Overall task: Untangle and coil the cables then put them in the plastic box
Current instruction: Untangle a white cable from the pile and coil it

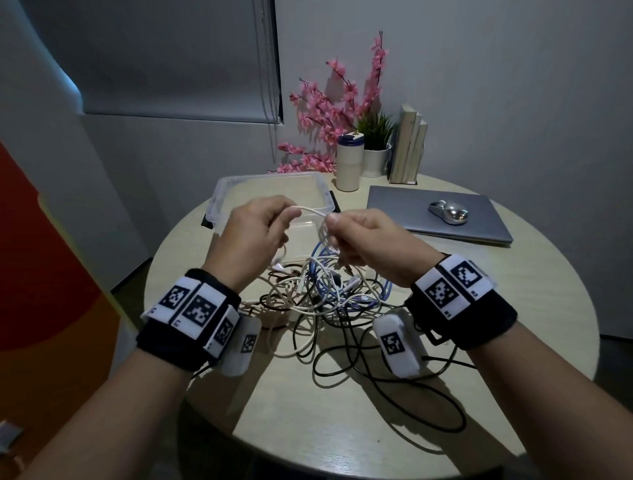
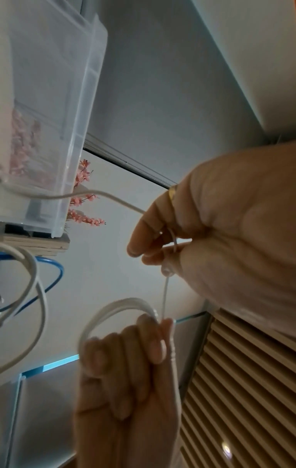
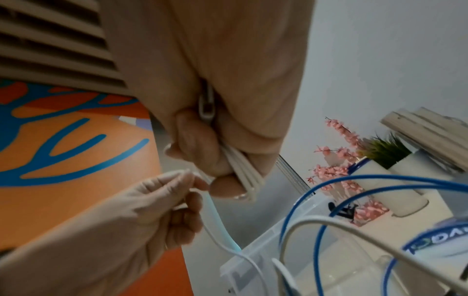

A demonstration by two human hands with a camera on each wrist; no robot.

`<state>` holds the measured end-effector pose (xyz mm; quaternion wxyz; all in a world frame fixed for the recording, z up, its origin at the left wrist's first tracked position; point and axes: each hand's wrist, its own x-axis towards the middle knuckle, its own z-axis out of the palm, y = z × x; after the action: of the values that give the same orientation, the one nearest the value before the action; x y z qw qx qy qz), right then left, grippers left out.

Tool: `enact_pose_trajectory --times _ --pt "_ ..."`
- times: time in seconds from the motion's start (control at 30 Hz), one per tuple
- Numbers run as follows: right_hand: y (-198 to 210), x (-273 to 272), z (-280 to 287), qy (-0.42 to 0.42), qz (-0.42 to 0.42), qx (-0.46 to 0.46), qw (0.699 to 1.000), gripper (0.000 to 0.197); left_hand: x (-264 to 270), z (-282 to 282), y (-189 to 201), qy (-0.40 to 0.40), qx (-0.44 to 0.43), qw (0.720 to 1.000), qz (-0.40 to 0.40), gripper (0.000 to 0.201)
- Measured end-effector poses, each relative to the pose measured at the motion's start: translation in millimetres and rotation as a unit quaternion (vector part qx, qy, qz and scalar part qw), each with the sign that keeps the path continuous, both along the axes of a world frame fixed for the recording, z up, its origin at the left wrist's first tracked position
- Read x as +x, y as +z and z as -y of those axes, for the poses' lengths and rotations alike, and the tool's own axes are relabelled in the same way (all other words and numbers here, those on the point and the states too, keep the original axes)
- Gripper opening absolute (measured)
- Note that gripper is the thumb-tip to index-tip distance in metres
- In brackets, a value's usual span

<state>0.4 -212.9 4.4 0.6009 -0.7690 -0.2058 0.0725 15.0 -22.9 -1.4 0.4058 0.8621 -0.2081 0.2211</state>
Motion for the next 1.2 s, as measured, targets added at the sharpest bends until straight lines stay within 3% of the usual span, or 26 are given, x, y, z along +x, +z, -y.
enact_pose_trajectory --times 0.2,0.33,0.43,0.57,0.67,0.8,0.9,1.03,1.2 --pt "10.5 -3.7 -2.4 0.020 -0.072 0.215 0.974 0.040 -6.0 11.2 -14.3 -0.057 -0.045 0.992 -0.106 0.028" --pt "14.7 0.0 -3.1 -0.002 -0.081 0.337 0.938 0.039 -9.0 17.5 -19.6 -0.057 -0.022 0.989 -0.137 0.018" --pt "21.2 3.1 0.5 -0.042 -0.058 0.386 0.920 0.038 -9.8 16.1 -24.9 -0.063 -0.021 0.984 -0.164 0.017" --pt "25.6 5.0 7.0 -0.098 -0.051 0.422 0.900 0.036 -10.8 13.3 -23.0 -0.034 -0.085 0.985 -0.149 0.010" --pt "23.7 5.5 8.3 -0.104 -0.062 0.422 0.898 0.035 -5.7 9.9 -20.5 0.014 -0.155 0.981 -0.117 0.017" --pt "20.9 3.6 7.0 -0.082 -0.075 0.397 0.911 0.029 1.1 2.9 -25.2 0.064 -0.078 0.990 -0.099 0.014" --pt "19.5 1.1 6.5 -0.069 -0.066 0.361 0.928 0.024 0.2 2.4 -27.5 0.044 -0.057 0.985 -0.160 0.013" --pt "14.7 -0.2 6.0 -0.063 -0.072 0.305 0.948 0.023 -4.5 10.6 -20.8 0.005 -0.234 0.944 -0.234 0.016" --pt "-1.3 1.6 -1.4 -0.073 -0.093 0.201 0.972 0.022 -8.2 24.9 -5.5 -0.029 -0.398 0.890 -0.218 0.014"
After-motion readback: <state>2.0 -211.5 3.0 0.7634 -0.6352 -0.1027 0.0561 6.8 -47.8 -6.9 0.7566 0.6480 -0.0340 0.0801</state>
